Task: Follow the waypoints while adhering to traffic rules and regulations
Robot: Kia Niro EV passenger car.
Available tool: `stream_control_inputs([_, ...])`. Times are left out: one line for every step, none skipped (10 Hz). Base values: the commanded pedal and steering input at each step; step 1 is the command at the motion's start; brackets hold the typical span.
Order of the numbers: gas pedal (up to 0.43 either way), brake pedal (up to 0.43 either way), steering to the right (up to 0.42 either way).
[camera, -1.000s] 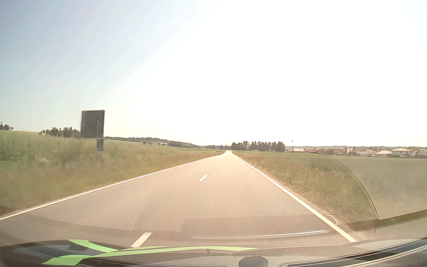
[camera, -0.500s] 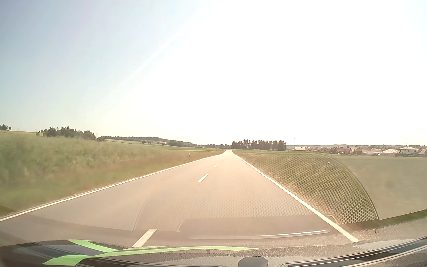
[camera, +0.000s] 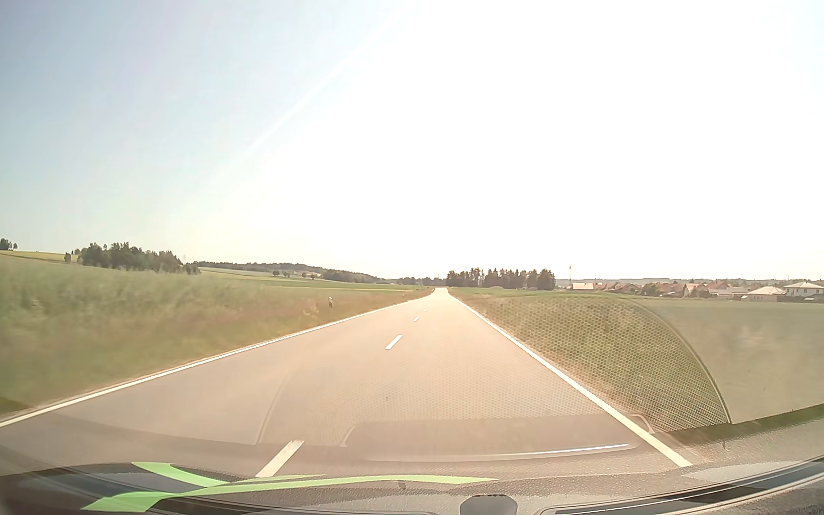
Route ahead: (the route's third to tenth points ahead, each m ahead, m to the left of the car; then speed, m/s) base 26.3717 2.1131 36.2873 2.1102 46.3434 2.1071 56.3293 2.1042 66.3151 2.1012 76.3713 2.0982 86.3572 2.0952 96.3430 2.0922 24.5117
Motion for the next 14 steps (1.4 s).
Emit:
stream_control_inputs([0.177, 0.0, -0.001])
stream_control_inputs([0.169, 0.0, -0.001])
stream_control_inputs([0.169, 0.0, 0.0])
stream_control_inputs([0.189, 0.0, 0.0])
stream_control_inputs([0.197, 0.0, 0.0])
stream_control_inputs([0.209, 0.0, 0.0])
stream_control_inputs([0.209, 0.0, 0.0])
stream_control_inputs([0.209, 0.0, 0.0])
stream_control_inputs([0.189, 0.0, 0.0])
stream_control_inputs([0.177, 0.0, 0.0])
stream_control_inputs([0.177, 0.0, -0.001])
stream_control_inputs([0.177, 0.0, -0.001])
stream_control_inputs([0.177, 0.0, -0.001])
stream_control_inputs([0.189, 0.0, -0.001])
